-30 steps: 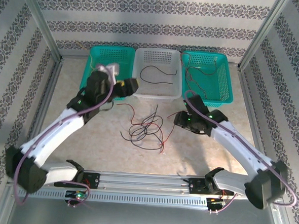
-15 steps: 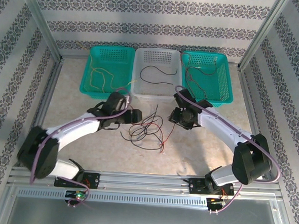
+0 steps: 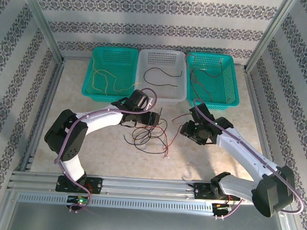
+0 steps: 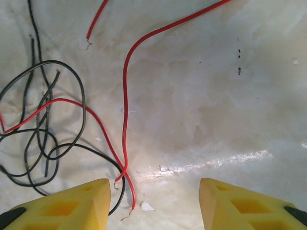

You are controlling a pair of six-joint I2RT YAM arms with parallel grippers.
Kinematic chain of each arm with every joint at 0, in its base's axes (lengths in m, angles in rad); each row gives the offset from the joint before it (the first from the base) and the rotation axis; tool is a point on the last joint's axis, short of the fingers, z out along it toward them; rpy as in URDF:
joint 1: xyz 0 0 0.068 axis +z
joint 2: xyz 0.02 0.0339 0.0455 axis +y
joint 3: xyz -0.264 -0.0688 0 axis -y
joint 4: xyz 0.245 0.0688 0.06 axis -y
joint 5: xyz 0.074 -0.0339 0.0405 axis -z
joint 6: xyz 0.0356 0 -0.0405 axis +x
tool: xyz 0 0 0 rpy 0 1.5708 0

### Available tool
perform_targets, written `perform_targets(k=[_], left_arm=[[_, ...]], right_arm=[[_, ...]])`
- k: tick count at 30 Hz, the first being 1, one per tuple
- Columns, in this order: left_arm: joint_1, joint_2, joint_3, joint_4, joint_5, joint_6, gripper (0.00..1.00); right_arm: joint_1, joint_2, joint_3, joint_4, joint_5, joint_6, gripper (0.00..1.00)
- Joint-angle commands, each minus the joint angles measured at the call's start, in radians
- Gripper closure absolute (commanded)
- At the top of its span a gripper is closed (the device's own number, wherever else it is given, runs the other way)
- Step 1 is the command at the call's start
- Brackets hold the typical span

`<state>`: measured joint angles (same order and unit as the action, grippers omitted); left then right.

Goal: Untangle the cables
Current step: Untie the cable from multiple cables.

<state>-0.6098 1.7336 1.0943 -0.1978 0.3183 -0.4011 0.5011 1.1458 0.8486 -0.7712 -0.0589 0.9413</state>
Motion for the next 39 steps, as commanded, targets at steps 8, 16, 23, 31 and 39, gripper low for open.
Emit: perform_targets(k=[8,16,23,31,39], left_arm=[[-0.020,0.087,0.067,-0.121,0.014,0.082,0.70],[-0.056,-0.034,0.095,-0.184,0.006,0.067,0.99],[-0.064,-0.224,0.183,-0.244,0.090,-0.022,1.00],[-0.064,-0.344,0.279,-0.299,0.247,-0.088,1.00],[-0.064,-0.425,0.351,-0.315,0.359,-0.116,1.00]], right_arm=[[-0.010,-0.088,0.008,-0.071,-0.009,0.004,0.48],[0.004,-0.130,0.034,-0.015,-0.016,-0.036,0.49],[0.081,-0.113,0.174,0.017,-0.009,-0.150,0.41],[0.108,-0.065,0.233,0.089,-0.002,-0.186,0.28],[0.101,0.023,0.270,0.134,0.021,-0.185,0.43]])
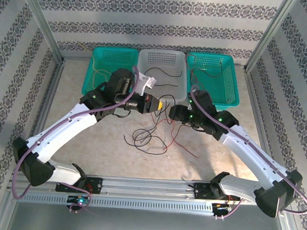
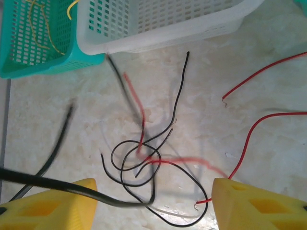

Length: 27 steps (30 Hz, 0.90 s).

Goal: Untangle the cables
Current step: Untie the cable from multiple cables.

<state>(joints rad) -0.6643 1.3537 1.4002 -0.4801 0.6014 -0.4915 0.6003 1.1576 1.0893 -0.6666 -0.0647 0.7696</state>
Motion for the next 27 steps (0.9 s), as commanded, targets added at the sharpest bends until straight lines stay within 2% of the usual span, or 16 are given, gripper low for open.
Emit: perform_targets(k=[1,4,11,16,20,25,27], left_arm=[[-0.009,-0.055,0.052,-0.031,0.091,-0.027,1.00],[-0.009,-0.083,0.069,-0.010,0.129,-0.050,1.00],[-0.008,-0.127,0.116,0.123,0.233,-0.120,1.00],[-0.002,-0.120,0.171,0.199,0.232,-0.135,1.00],[0.003,-0.075,0.242,0.212,0.228,-0.124,1.00],[0.003,-0.022,0.301,0.280,0.261,-0.151,1.00],[0.005,-0.015,0.308,0.330,0.261,-0.170,1.00]], right_arm=[[-0.002,0.018,0.027,0.041,0.025,-0.015,0.52],[-0.005,0.040,0.022,0.051,0.027,-0.018,0.65],[-0.033,0.065,-0.042,0.067,0.048,0.012,0.79],[-0.050,0.052,-0.081,0.087,0.029,0.016,0.80],[-0.053,0.014,-0.116,0.098,0.014,0.021,0.73],[-0.054,-0.111,-0.206,0.256,-0.076,0.035,0.38],[-0.063,-0.140,-0.230,0.303,-0.113,0.050,0.31]])
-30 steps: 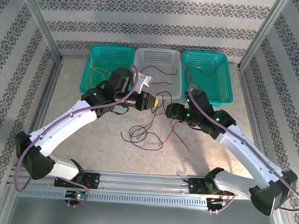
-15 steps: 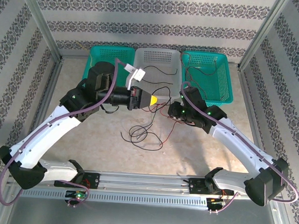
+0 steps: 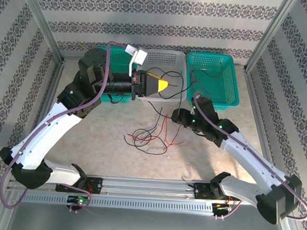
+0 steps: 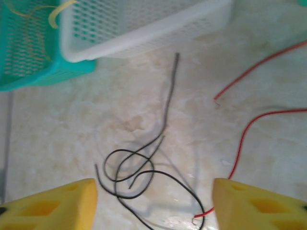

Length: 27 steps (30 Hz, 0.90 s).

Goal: Untangle the cables
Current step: Untie the cable from multiple cables.

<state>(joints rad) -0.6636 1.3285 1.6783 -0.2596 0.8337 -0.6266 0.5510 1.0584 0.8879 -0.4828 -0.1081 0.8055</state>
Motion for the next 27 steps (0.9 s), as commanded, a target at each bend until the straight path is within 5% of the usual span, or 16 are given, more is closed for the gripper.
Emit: perform_targets(k=[1,16,27], left_arm=[[0.007,0.015,0.033,0.132,0.026,-0.042,1.00],[0.047,0.076,0.099,0.261,0.048,-0.116,1.00],[0.047,0.060,0.118,0.255,0.055,-0.117,1.00]], right_arm=[[-0.020,-0.054,-0.036,0.135,-0.092,0.017,0.30],[-0.037,-0.350,-0.070,0.033,0.041,-0.019,0.17],[0.028,-0.329,-0.041,0.149,-0.074,-0.089,0.16]])
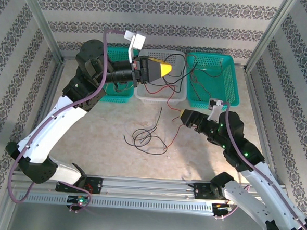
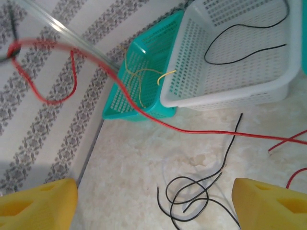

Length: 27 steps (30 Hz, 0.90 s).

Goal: Untangle the cables
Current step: Untie the cable from multiple cables, then place the container.

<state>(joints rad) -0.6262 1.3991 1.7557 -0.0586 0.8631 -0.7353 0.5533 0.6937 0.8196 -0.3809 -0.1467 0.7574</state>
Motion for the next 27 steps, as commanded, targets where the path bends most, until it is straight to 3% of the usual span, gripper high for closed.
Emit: perform_targets(k=[1,10,12,15,21,27], left_arm=[[0.009,-0.012,0.043,0.052,0.027,-0.009,1.00],[0.009,-0.016,0.078,0.037,0.037,-0.001,1.00],[0.009,-0.018,0.086,0.019,0.035,0.014,1.00],[0.012,-0.025,0.096,-0.021,0.018,0.050,1.00],[0.035,-0.009,0.098,0.015,-0.012,0.044,1.00],[0.084,0.025,0.134,0.065,-0.177,0.046,1.00]], right_arm=[[0.041,0.052,0.038,0.063,-0.036,-0.049,0.17],[0.145,0.209,0.132,0.139,0.042,-0.097,0.21],[0.147,0.226,0.135,0.143,0.070,-0.085,0.32],[0.146,0.229,0.111,0.172,0.067,-0.069,0.61],[0.145,0.219,0.058,0.118,0.104,-0.058,0.97],[0.146,0.237,-0.019,0.026,0.147,-0.033,1.00]])
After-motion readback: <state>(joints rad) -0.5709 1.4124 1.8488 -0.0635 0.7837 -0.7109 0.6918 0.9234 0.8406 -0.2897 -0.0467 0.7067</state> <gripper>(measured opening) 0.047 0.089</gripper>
